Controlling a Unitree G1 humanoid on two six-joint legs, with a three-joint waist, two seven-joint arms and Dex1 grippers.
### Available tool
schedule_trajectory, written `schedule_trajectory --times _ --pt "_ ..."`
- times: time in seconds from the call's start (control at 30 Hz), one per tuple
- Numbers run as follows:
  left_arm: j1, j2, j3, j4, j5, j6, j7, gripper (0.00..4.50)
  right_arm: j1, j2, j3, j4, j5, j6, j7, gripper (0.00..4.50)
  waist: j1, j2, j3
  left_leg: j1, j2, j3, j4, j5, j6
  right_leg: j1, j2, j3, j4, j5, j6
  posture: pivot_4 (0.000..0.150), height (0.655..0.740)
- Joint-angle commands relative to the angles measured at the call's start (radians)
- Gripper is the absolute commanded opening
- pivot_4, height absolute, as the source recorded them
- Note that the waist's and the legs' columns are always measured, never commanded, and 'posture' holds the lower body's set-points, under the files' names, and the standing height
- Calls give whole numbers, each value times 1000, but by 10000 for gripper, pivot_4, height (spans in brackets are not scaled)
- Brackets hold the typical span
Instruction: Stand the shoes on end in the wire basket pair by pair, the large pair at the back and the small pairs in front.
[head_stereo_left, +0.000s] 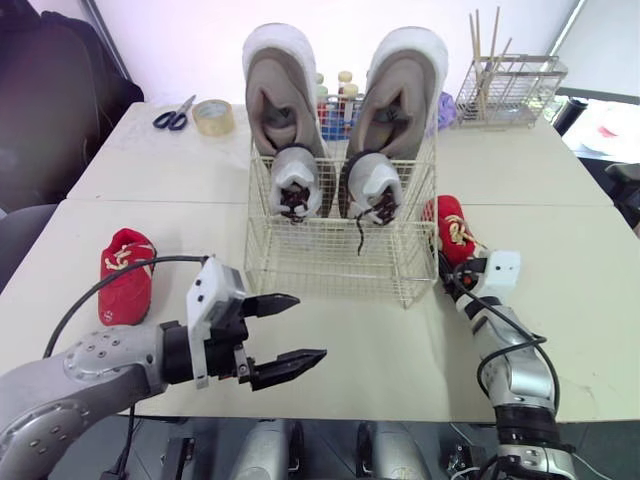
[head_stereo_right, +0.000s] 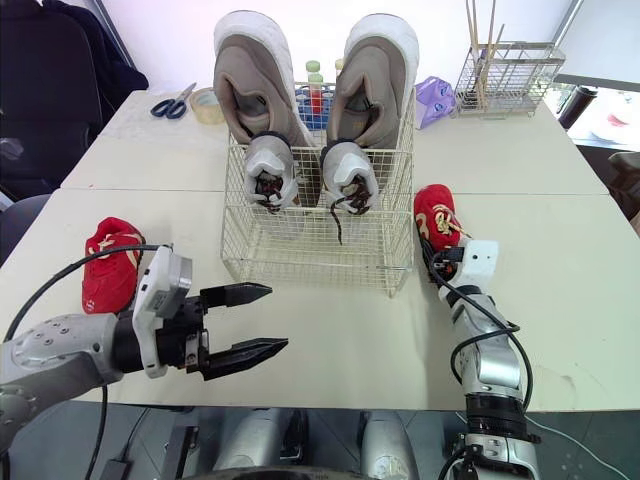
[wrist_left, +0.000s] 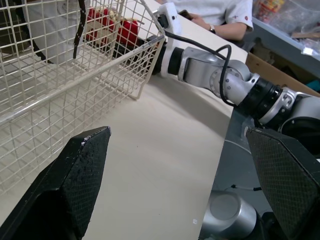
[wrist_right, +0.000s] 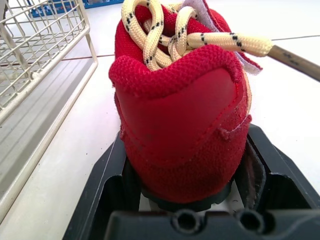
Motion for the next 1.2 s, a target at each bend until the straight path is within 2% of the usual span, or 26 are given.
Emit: schedule_trajectory --times 0.03,0.13,0.23,0.27,0.33,0.37,0.43,0.47,0.57,0.67,0.73,0.87,0.97,1.03,1.1,1.2 --pt "-2 4 36 -4 -8 -29 4 45000 -4 -14 -43 24 -10 -21 -36 20373 1 0 0 0 0 0 0 0 0 0 0 0 0 0 0 1500 7400" --pt "-29 20 87 31 -111 -28 27 45000 -85 -134 -161 76 -6 -85 -70 20373 9 3 2 0 0 0 0 0 0 0 -1 0 0 0 0 1500 7400" --pt "-50 68 147 73 -259 -14 29 45000 -193 -293 -230 169 9 -156 -27 20373 12 8 5 -8 -5 0 2 1 2 -7 -5 0 1 0 0 1500 7400" --pt "-60 99 178 96 -323 -6 18 45000 -279 -386 -243 212 20 -187 29 20373 7 9 5 -9 -5 0 2 1 3 -9 -5 0 1 1 0 1500 7400" --pt "-84 151 230 151 -409 7 10 45000 -518 -574 -237 325 59 -235 208 20373 -12 13 12 -9 -4 1 2 1 3 -10 -4 0 1 2 3 1500 7400" --pt "-93 174 253 181 -439 15 4 45000 -654 -630 -217 370 88 -239 302 20373 -24 22 20 -9 -3 3 3 1 3 -10 -3 1 2 2 3 1500 7400" --pt "-95 214 296 229 -465 37 -22 45000 -890 -671 -142 417 142 -202 508 20373 -33 26 21 -9 -3 9 0 2 4 -15 -3 6 4 2 4 1500 7400" --pt "-93 234 319 253 -476 51 -37 45000 -1000 -675 -104 432 172 -166 616 20373 -39 25 21 -7 -1 8 -2 2 3 -15 0 8 4 1 5 1500 7400" --pt "-80 277 401 326 -489 95 -82 45000 -1192 -651 19 339 314 69 924 20373 -48 7 20 -4 4 4 -15 5 -2 -17 9 10 2 -2 -1 1500 7400" --pt "-64 317 517 412 -464 151 -118 45000 -1218 -670 158 143 442 296 1212 20373 -45 0 19 -5 10 3 -15 4 -2 -18 12 9 3 -3 -4 1500 7400" --pt "-43 357 630 487 -451 228 -182 45000 -1196 -698 239 51 448 336 1358 20373 -40 -3 21 -9 9 4 -14 3 1 -23 10 10 5 -3 -4 1500 7400" --pt "-46 444 751 608 -414 356 -267 45000 -1187 -727 389 -9 548 282 1417 20373 -13 -6 23 -12 0 4 -12 2 2 -28 1 10 9 -2 -3 1500 7400" --pt "-79 477 739 613 -445 390 -301 45000 -1197 -758 538 -12 577 149 1417 20373 -12 -9 24 -12 -5 4 -10 3 1 -27 -4 9 9 -2 -3 1500 7400" --pt "-122 484 692 616 -528 371 -283 45000 -1213 -789 625 -31 610 70 1417 20373 -14 -11 25 -12 -6 4 -9 2 2 -27 -5 10 7 -2 -3 1500 7400" --pt "-166 487 622 610 -617 340 -261 45000 -1241 -813 702 -44 633 -10 1417 20373 -16 -13 26 -12 -6 4 -9 2 1 -28 -5 10 8 -2 -2 1500 7400" --pt "-264 486 448 574 -680 295 -263 45000 -1286 -840 786 -56 665 -110 1417 20373 -18 -13 26 -12 -6 4 -11 3 -1 -29 -5 10 9 -2 -2 1500 7400"
